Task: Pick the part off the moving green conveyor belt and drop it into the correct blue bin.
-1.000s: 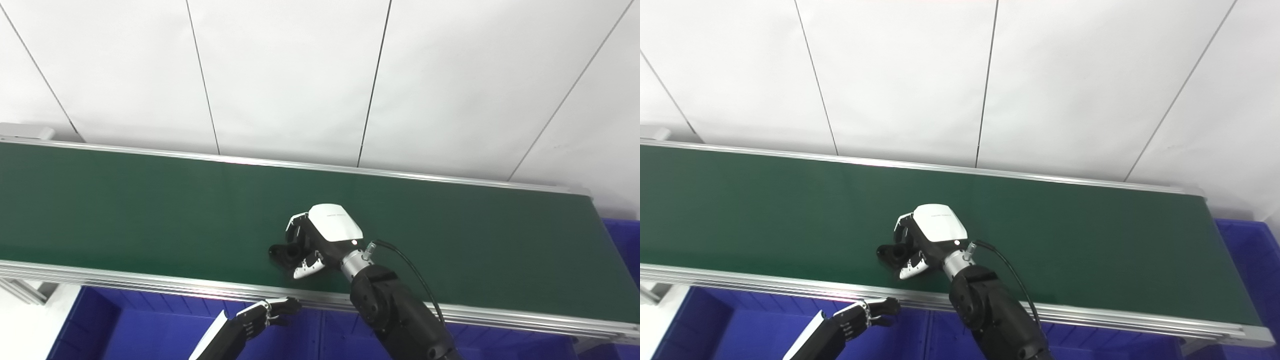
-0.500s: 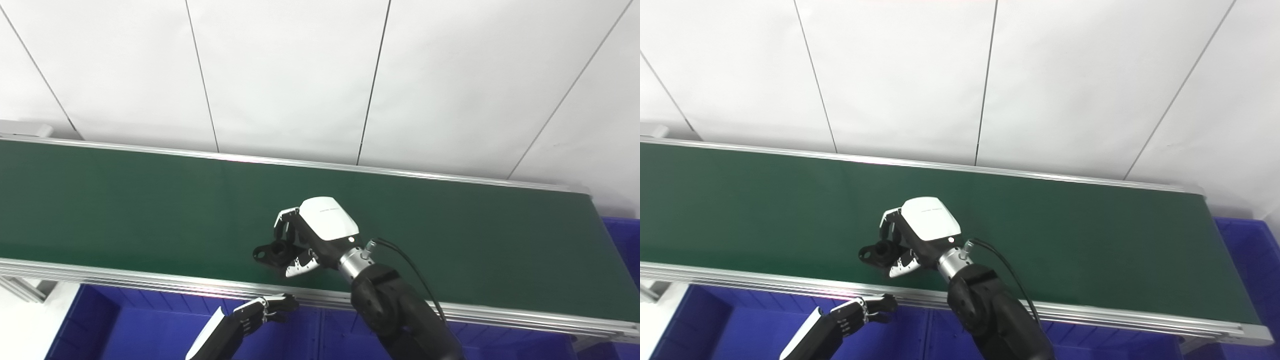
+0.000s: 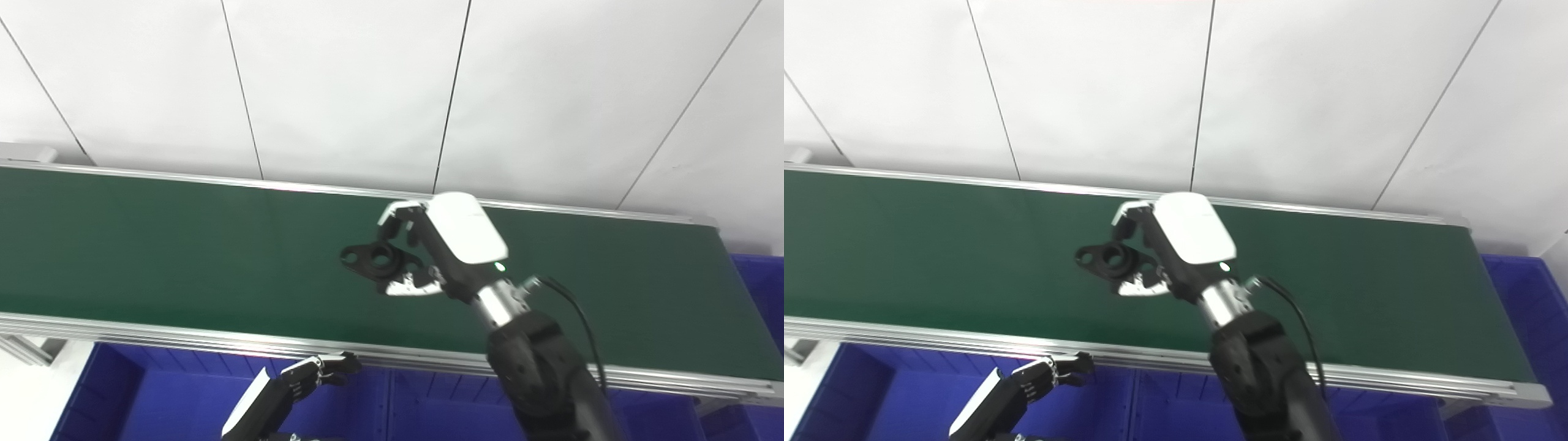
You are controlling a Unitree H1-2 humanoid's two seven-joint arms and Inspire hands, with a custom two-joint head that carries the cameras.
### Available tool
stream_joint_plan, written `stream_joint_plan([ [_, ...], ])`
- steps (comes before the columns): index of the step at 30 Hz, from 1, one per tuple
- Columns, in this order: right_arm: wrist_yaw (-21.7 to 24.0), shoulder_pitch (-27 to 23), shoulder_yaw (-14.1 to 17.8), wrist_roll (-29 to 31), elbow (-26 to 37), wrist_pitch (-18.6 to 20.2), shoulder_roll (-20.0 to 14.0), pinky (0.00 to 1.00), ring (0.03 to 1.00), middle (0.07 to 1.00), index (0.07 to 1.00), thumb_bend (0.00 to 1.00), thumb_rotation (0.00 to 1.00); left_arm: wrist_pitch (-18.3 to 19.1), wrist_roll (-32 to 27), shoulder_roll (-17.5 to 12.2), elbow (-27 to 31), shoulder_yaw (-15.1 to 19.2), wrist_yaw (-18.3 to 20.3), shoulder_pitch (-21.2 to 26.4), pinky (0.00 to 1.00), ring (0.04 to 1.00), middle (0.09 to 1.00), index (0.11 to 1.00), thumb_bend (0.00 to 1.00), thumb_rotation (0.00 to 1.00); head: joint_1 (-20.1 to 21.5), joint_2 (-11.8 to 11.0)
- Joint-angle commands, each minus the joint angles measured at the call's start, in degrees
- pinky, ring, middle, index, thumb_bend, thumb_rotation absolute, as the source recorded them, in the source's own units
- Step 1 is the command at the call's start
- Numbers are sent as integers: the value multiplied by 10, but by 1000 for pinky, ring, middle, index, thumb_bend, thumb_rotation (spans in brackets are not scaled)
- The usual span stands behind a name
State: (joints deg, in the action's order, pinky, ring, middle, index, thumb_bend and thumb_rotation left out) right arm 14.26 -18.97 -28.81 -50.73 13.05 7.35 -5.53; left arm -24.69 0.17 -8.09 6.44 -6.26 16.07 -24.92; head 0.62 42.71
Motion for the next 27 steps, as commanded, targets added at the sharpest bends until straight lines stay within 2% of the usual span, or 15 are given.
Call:
stream_joint_plan([
  [1,10,19,13,5,40,5,-13,345,439,544,468,513,0,-22,-8,-5,21,-2,-5,-5,743,795,820,707,644,438,-1,1],
  [6,15,84,35,16,80,-12,-40,279,449,531,458,516,0,-22,-13,-7,29,-3,-5,-10,752,800,821,705,641,432,4,6],
  [10,10,135,47,24,106,-28,-65,286,449,535,455,515,0,-22,-15,-7,35,-5,-5,-12,756,802,822,705,639,434,6,14],
  [12,7,159,51,31,115,-35,-76,356,413,549,470,512,0,-22,-18,-9,38,-5,-5,-13,749,798,822,705,638,431,7,18],
  [17,3,220,54,38,131,-42,-96,295,440,525,461,515,0,-21,-18,-12,47,-6,-6,-13,740,795,822,703,631,424,10,29],
  [19,-1,239,52,37,130,-49,-102,264,445,526,452,516,0,-21,-17,-13,51,-6,-7,-14,740,796,823,704,627,426,10,33],
  [20,-3,247,51,36,128,-53,-105,316,420,540,465,513,0,-21,-17,-14,52,-6,-7,-14,742,798,824,704,630,425,10,33],
  [21,-6,258,49,34,123,-56,-108,322,425,540,461,513,0,-20,-16,-14,54,-6,-8,-14,743,799,824,704,632,425,9,38],
  [27,-13,293,38,15,73,-59,-117,286,450,530,453,516,0,-11,-18,-20,66,-5,-8,-14,746,802,826,707,634,436,16,51],
])
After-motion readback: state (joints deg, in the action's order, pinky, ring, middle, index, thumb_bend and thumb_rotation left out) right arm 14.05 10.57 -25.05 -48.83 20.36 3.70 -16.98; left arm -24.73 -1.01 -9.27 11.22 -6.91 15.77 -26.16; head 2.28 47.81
